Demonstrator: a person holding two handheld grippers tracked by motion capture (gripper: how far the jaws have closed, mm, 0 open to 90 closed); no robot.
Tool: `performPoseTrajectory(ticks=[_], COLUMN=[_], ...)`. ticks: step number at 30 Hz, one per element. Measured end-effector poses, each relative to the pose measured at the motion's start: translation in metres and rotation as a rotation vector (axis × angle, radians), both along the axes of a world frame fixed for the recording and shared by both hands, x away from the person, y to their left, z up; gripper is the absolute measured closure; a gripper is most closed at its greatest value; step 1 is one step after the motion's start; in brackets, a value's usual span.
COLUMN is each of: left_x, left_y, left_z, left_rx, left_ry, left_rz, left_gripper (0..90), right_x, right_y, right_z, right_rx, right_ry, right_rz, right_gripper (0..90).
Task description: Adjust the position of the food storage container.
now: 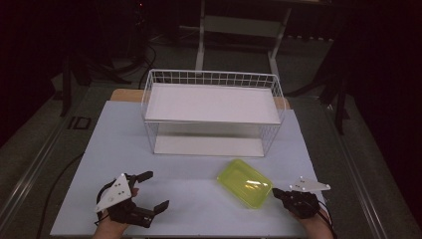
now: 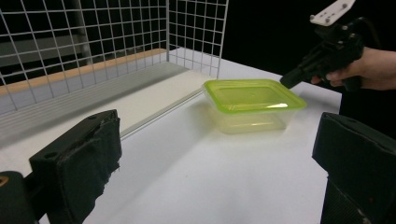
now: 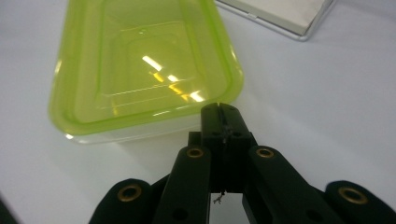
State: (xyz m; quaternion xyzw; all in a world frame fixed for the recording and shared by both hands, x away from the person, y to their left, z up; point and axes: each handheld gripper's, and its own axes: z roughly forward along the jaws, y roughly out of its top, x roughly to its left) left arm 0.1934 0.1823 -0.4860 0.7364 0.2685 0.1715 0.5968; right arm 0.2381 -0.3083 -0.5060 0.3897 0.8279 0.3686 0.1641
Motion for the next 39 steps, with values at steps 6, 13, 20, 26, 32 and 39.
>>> performPoseTrajectory(ticks=[6, 13, 20, 26, 32, 39], left_x=[-0.001, 0.0, 0.0, -0.001, -0.001, -0.001], left_y=[-0.001, -0.001, -0.001, -0.002, -0.001, 0.0], left_z=[0.0, -0.001, -0.002, -0.001, -0.001, -0.001], left_rx=[0.003, 0.004, 0.005, 0.006, 0.002, 0.006], left_ry=[-0.001, 0.003, 0.004, -0.001, 0.0, 0.002], left_rz=[-0.003, -0.005, -0.004, -0.003, -0.001, -0.002], left_gripper=[2.0, 2.0, 2.0, 2.0, 2.0, 2.0], right_x=[0.017, 0.036, 0.035, 0.025, 0.032, 0.042], right_y=[0.008, 0.017, 0.015, 0.017, 0.029, 0.034], right_z=[0.001, -0.003, -0.006, -0.014, -0.023, -0.024], right_rx=[-0.014, 0.003, 0.008, -0.002, -0.007, 0.007], right_ry=[-0.003, -0.017, -0.002, 0.045, 0.07, 0.059], right_rz=[0.006, 0.01, -0.024, -0.017, 0.007, 0.005], right_gripper=[90.0, 90.0, 90.0, 90.0, 90.0, 90.0])
